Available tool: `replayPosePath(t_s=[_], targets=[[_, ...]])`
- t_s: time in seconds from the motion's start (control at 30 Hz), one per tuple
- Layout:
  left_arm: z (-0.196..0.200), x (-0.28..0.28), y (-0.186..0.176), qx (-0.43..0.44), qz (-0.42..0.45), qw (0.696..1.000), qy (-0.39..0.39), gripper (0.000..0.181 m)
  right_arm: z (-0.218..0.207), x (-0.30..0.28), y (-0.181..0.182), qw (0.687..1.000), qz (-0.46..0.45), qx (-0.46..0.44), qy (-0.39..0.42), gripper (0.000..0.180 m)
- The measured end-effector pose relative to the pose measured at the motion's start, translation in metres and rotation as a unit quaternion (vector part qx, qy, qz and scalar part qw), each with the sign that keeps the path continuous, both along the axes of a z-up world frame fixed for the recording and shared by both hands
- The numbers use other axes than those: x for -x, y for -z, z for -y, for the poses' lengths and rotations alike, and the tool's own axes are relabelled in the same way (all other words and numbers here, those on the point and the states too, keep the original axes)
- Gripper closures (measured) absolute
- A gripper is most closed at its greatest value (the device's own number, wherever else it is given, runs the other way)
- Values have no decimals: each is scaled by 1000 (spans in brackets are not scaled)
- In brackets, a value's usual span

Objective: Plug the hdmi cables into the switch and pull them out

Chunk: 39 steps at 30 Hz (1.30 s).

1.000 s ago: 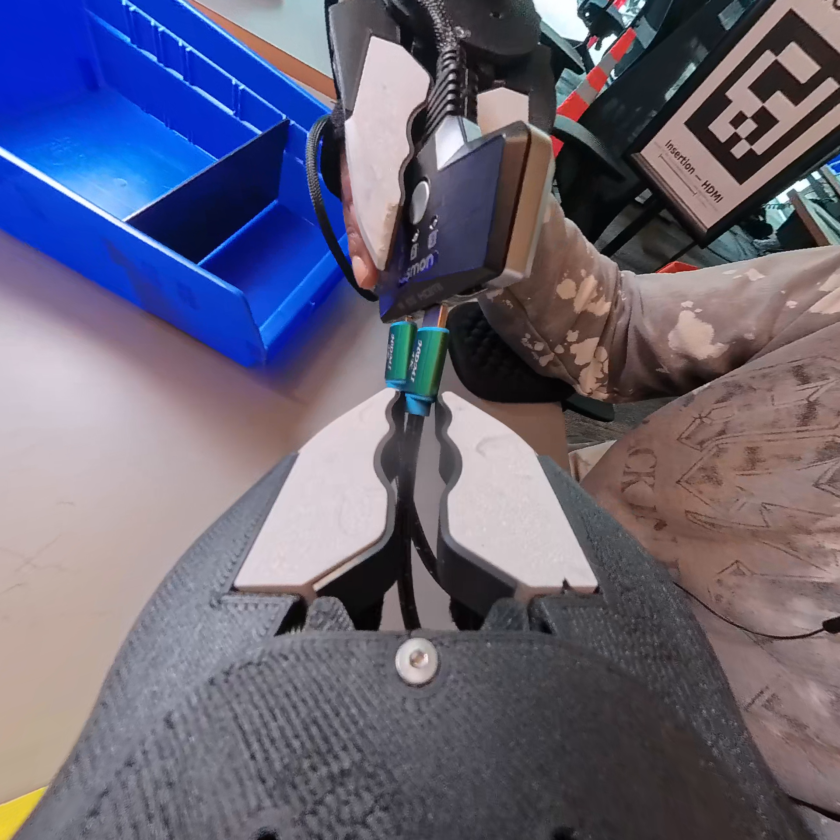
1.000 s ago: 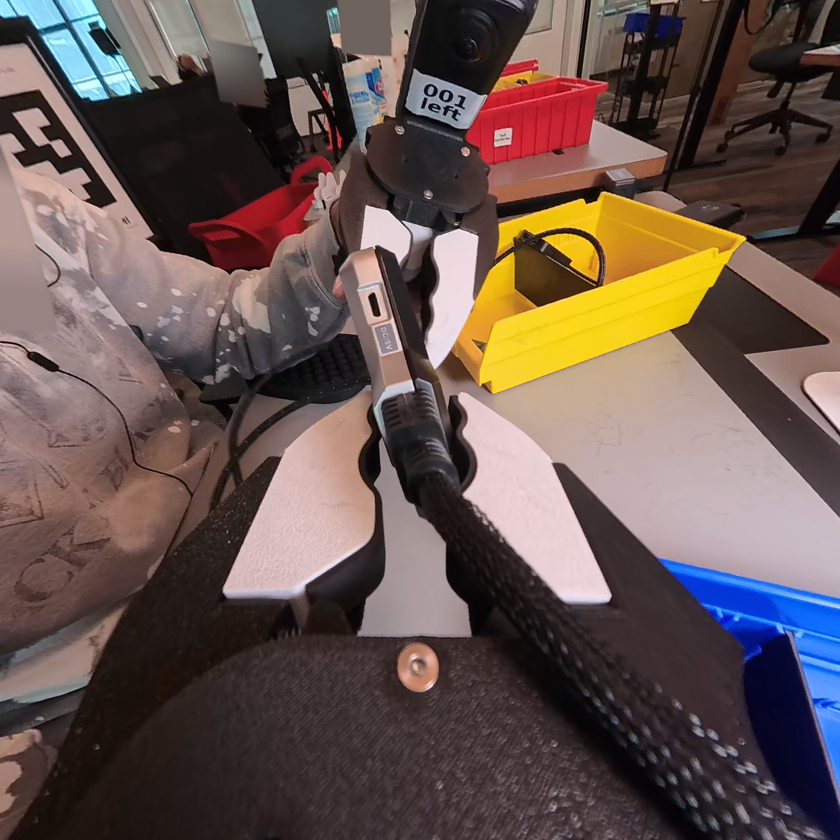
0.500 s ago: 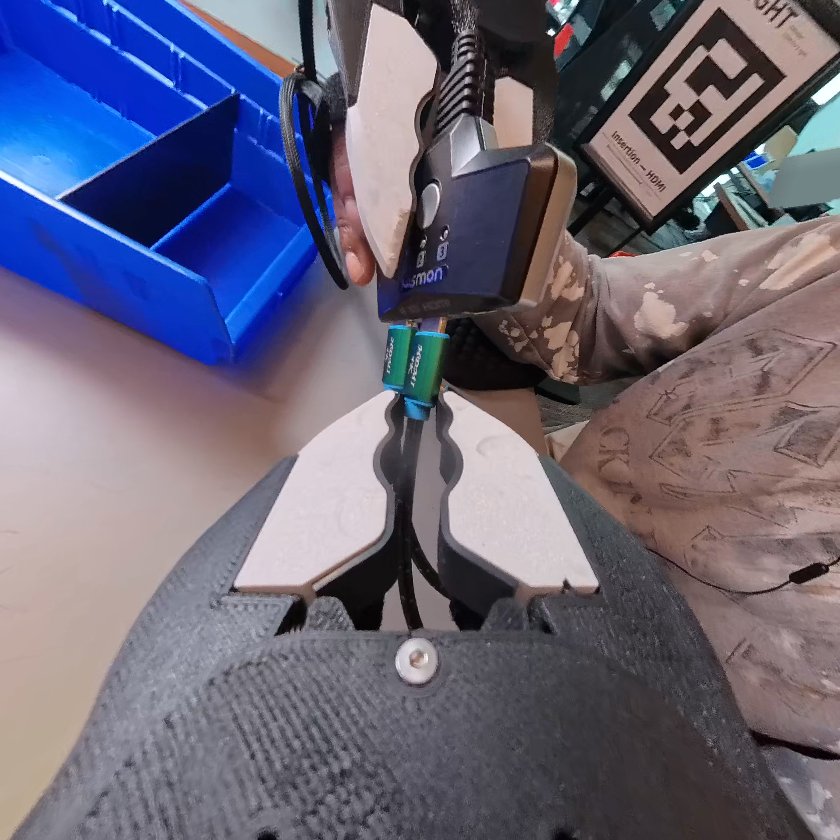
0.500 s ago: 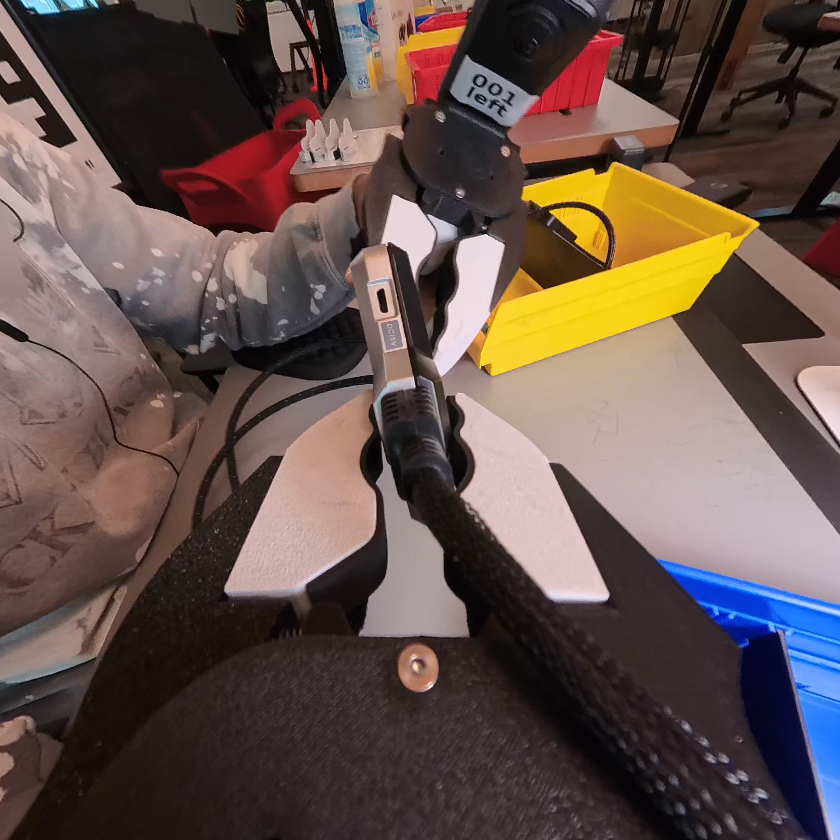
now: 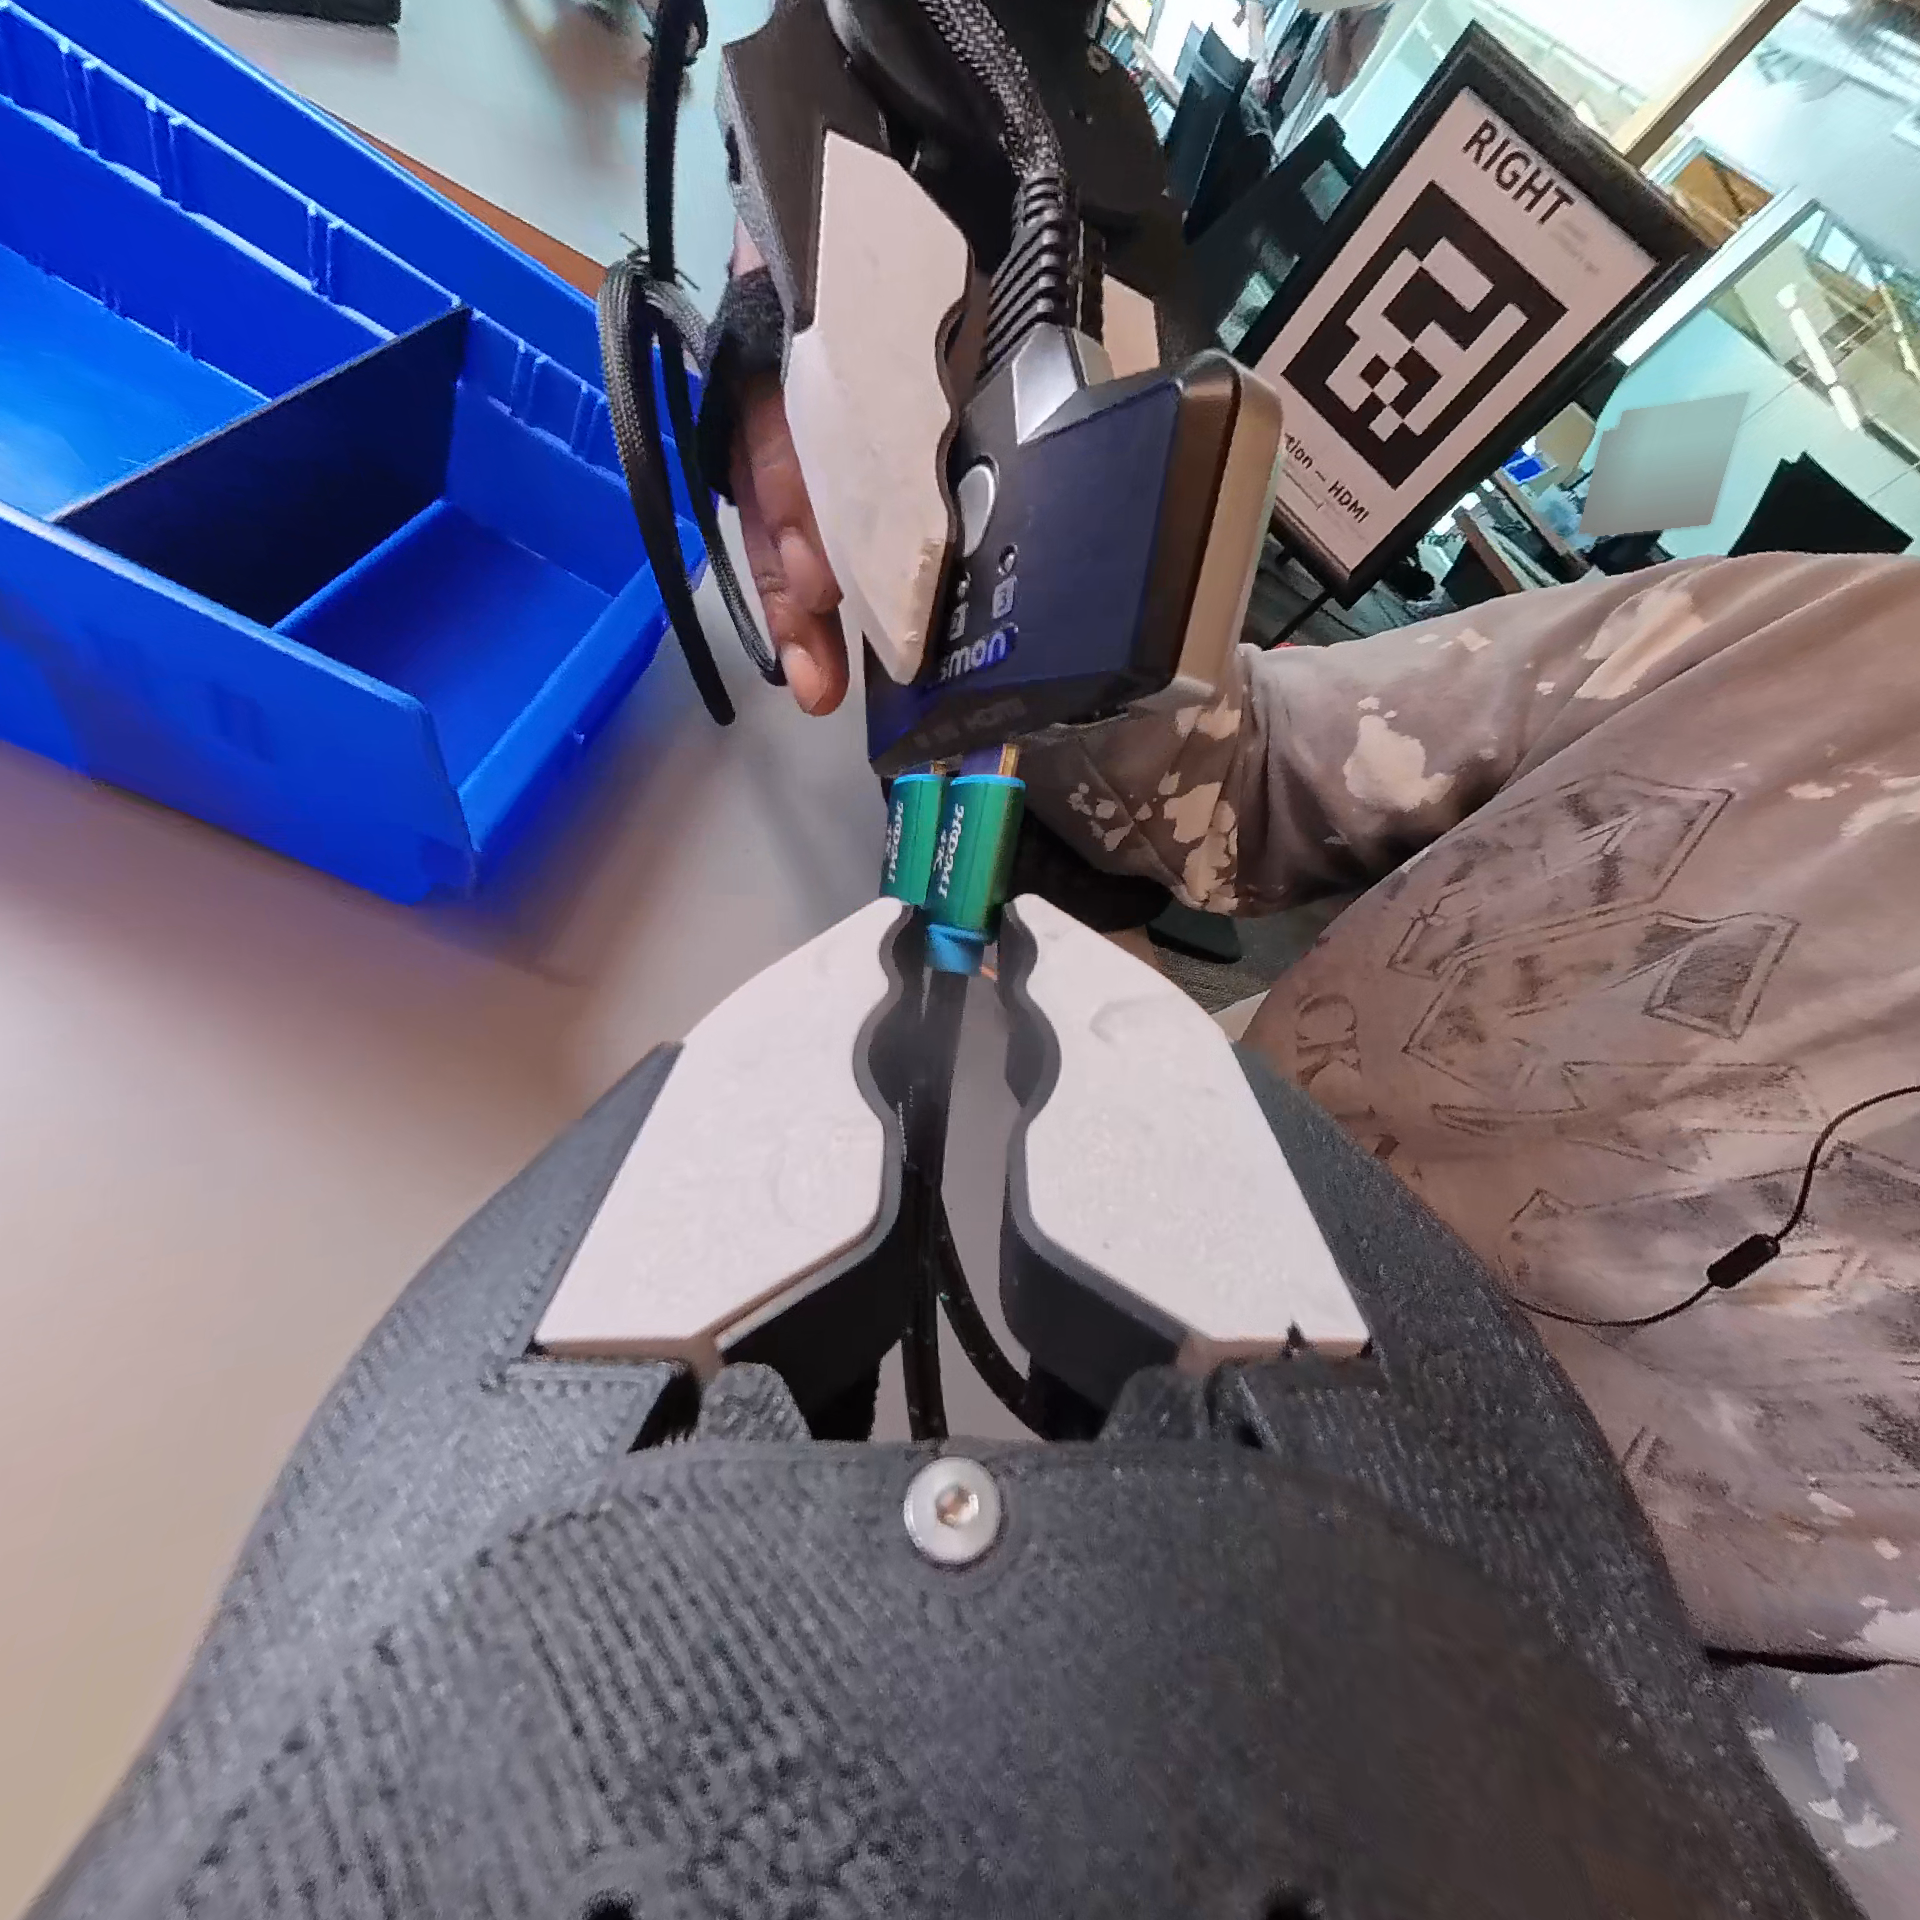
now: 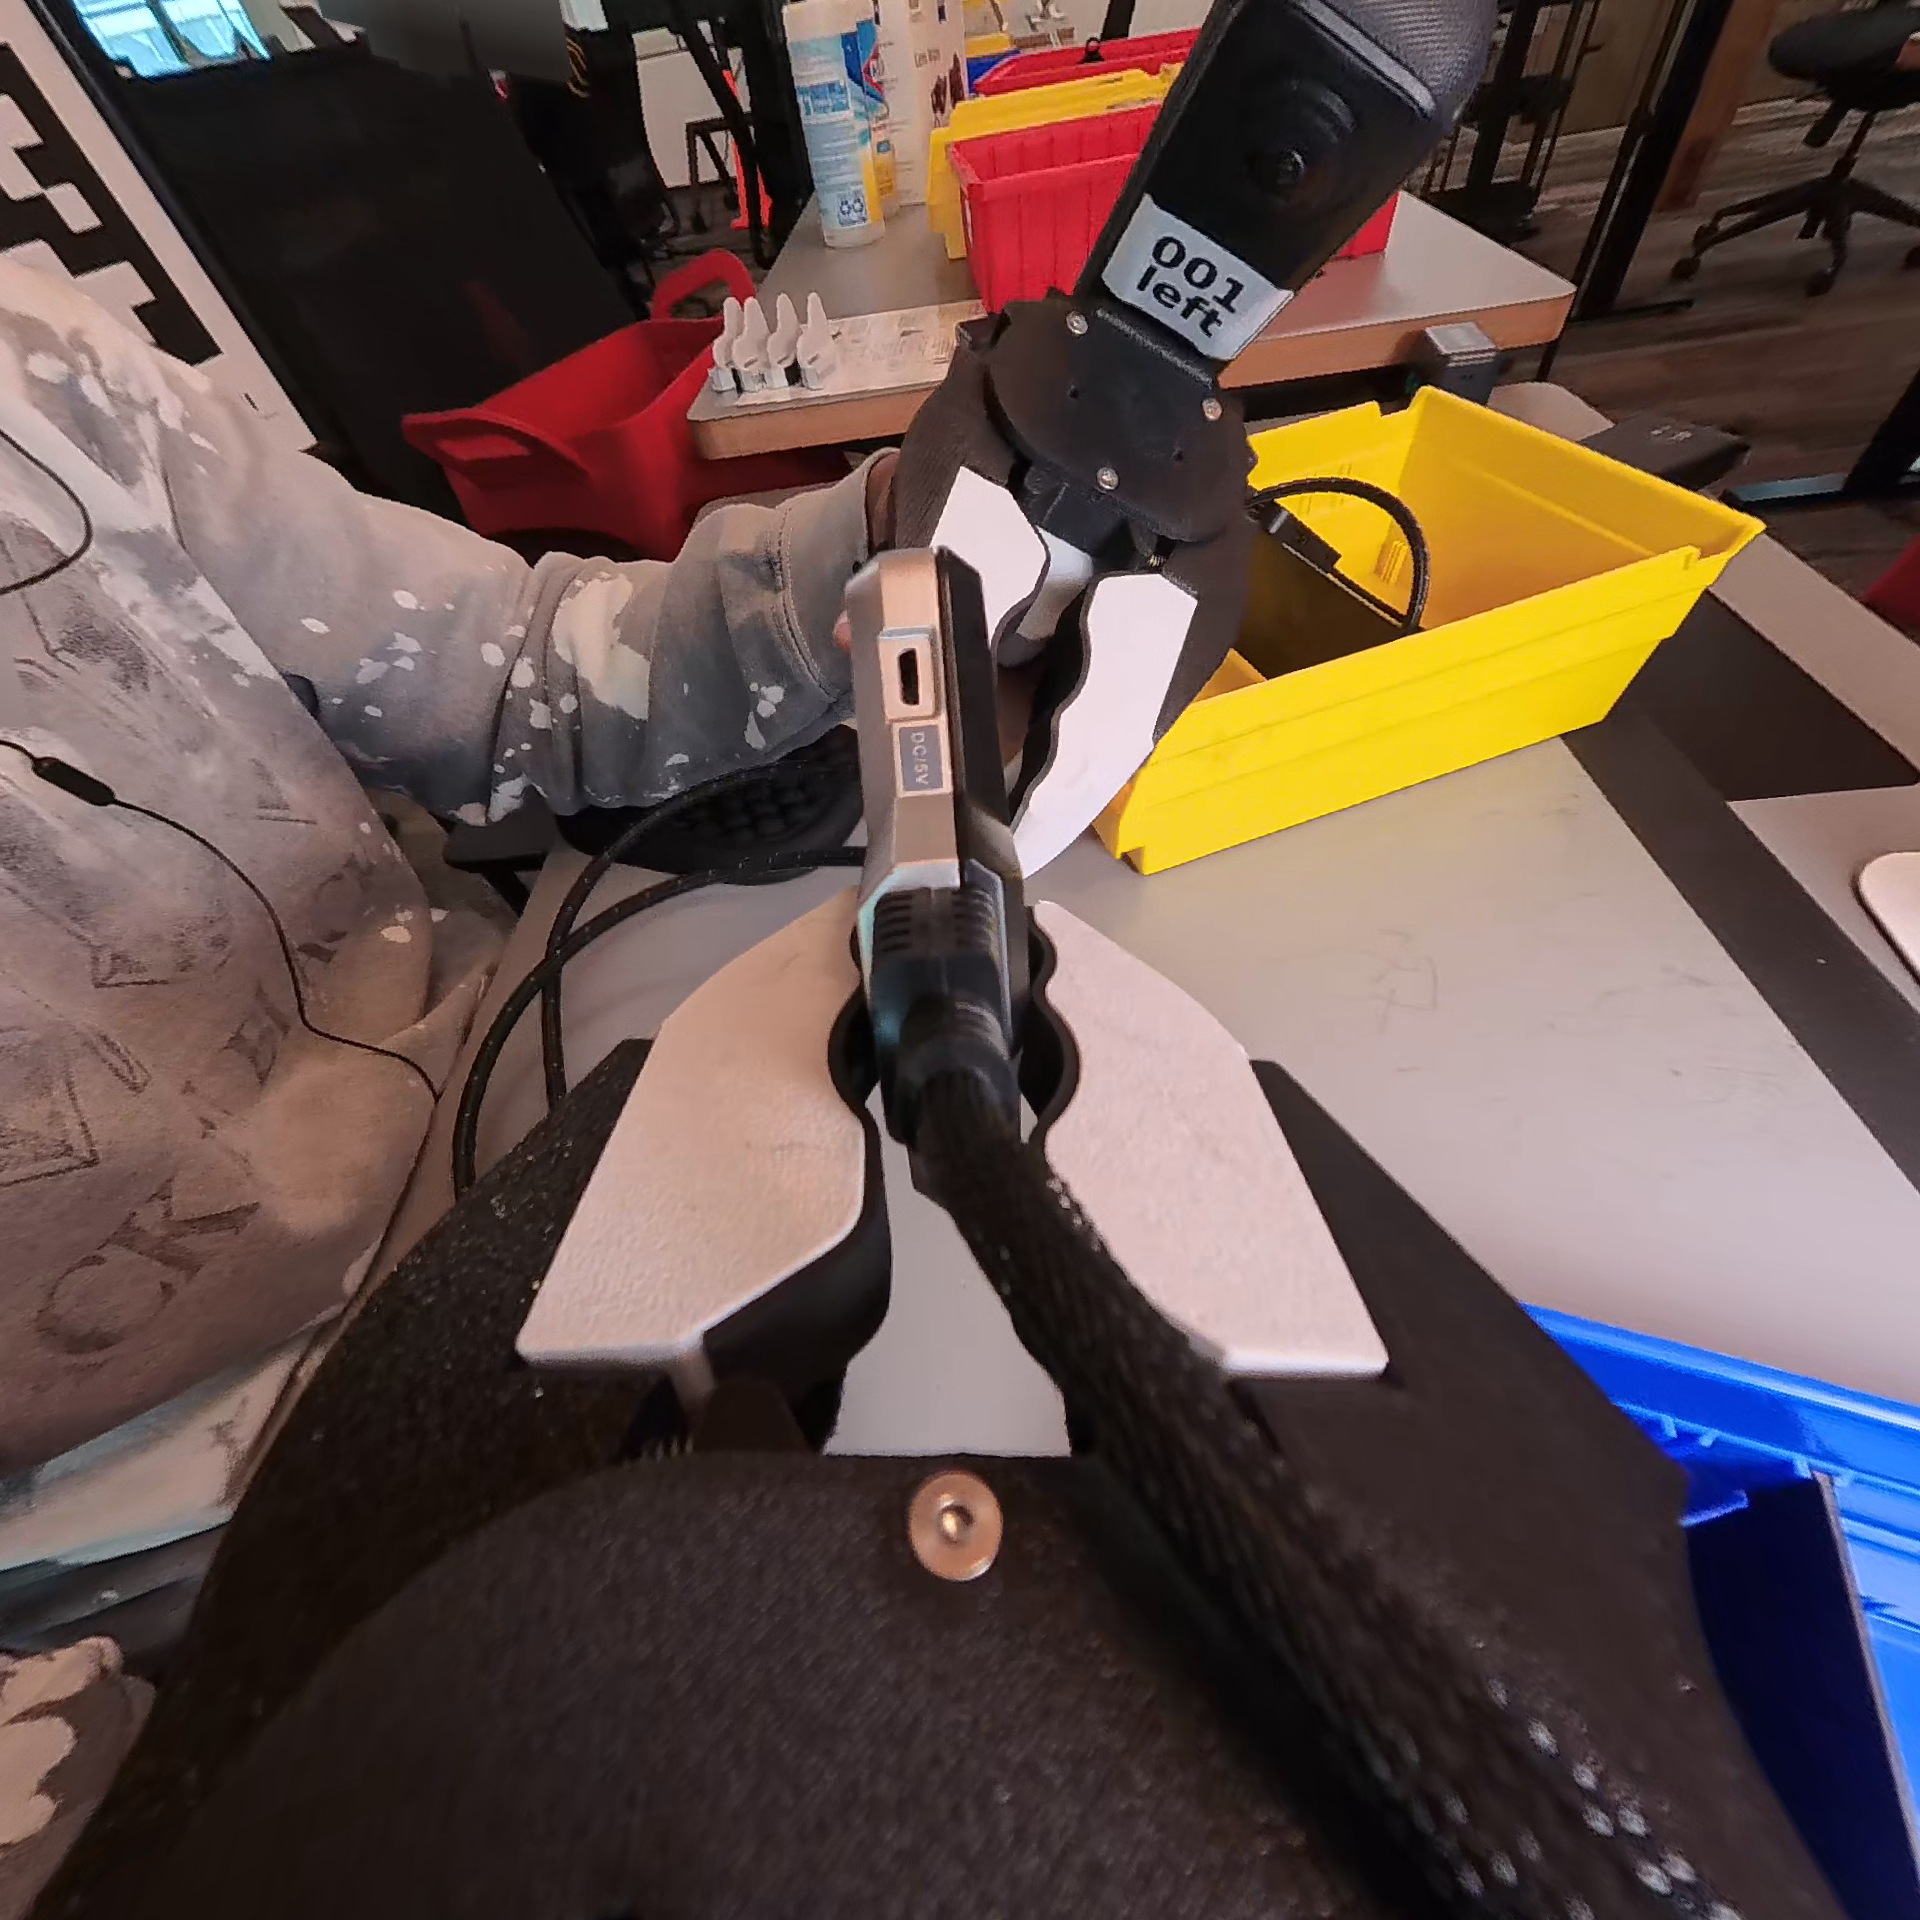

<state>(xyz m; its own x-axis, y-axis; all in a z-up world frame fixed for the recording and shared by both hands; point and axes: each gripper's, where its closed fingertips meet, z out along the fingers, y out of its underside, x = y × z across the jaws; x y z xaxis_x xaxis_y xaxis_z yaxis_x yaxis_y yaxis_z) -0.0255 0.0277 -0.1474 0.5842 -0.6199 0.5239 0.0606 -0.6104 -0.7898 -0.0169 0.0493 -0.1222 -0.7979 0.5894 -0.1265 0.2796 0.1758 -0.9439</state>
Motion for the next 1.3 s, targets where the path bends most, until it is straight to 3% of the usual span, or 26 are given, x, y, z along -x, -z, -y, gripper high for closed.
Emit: replayPosePath(t_s=[0.4,0.5,0.63,0.77,0.9,1.03,1.13,1.3], targets=[[-1,7,-7,-7,1,1000,-21,167,3,10,-2,1000,-16,21,8,157],[-9,18,-16,-21,19,997,-66,167,-5,20,-4,999,-21,36,32,157],[3,1,-23,-50,-27,998,-20,168,7,7,-9,998,-26,56,-13,157],[-5,5,-16,-47,-57,996,-52,168,8,14,-2,999,-17,50,-2,157],[-1,9,-35,-78,-25,995,-56,167,12,19,-15,997,-45,53,12,156],[-1,18,-33,-105,-84,988,-81,166,9,26,-13,998,-38,28,47,149],[-1,22,-37,-107,-78,987,-95,165,-1,24,-26,995,-49,46,69,142],[6,44,-50,-120,-34,985,-121,165,-34,8,-68,976,-86,156,124,144]])
